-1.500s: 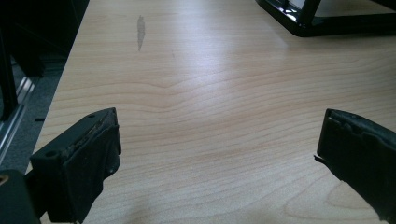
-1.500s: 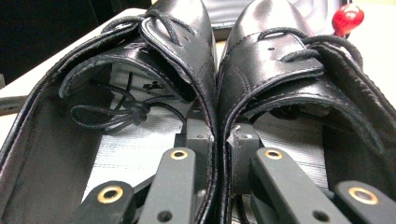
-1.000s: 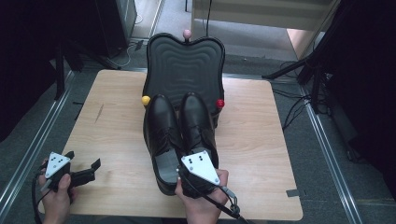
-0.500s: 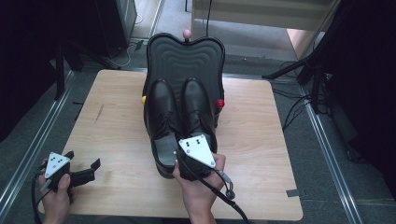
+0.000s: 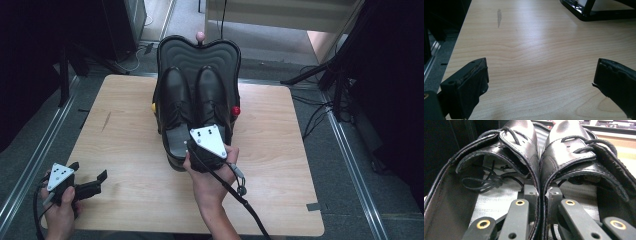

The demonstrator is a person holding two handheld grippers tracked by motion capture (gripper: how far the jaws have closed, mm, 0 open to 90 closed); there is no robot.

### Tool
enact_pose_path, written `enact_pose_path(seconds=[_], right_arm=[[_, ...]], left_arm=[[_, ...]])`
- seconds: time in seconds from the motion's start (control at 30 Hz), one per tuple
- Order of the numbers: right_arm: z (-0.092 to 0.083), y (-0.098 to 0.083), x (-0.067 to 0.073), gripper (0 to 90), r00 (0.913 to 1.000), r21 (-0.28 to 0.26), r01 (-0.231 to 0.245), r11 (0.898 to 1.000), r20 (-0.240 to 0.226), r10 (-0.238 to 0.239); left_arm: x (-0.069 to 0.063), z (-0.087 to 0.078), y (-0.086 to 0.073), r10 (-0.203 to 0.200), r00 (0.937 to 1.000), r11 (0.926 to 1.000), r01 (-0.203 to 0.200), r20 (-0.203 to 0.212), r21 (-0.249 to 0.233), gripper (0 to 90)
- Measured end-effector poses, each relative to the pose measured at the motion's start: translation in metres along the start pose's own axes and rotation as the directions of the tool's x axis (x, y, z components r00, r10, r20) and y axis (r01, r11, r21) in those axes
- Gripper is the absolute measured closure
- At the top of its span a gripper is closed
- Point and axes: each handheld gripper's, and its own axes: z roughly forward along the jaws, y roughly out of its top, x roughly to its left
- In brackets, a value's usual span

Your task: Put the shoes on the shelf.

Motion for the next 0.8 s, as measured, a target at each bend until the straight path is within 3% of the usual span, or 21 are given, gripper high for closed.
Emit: enact_pose_path(seconds=[0.33,0.8], right_arm=[[0.03,0.009,-0.004,83.5,0.9992,-0.004,0.001,1.0,0.039,-0.001],[0.089,0.027,-0.006,83.7,0.9948,-0.017,-0.047,0.999,0.09,0.049]], left_arm=[[0.001,0.0,0.0,-0.004,1.0,1.0,0.004,0.005,-0.001,0.5],[0.003,-0.001,0.0,-0.025,0.9996,0.9996,0.025,0.012,-0.01,0.5]])
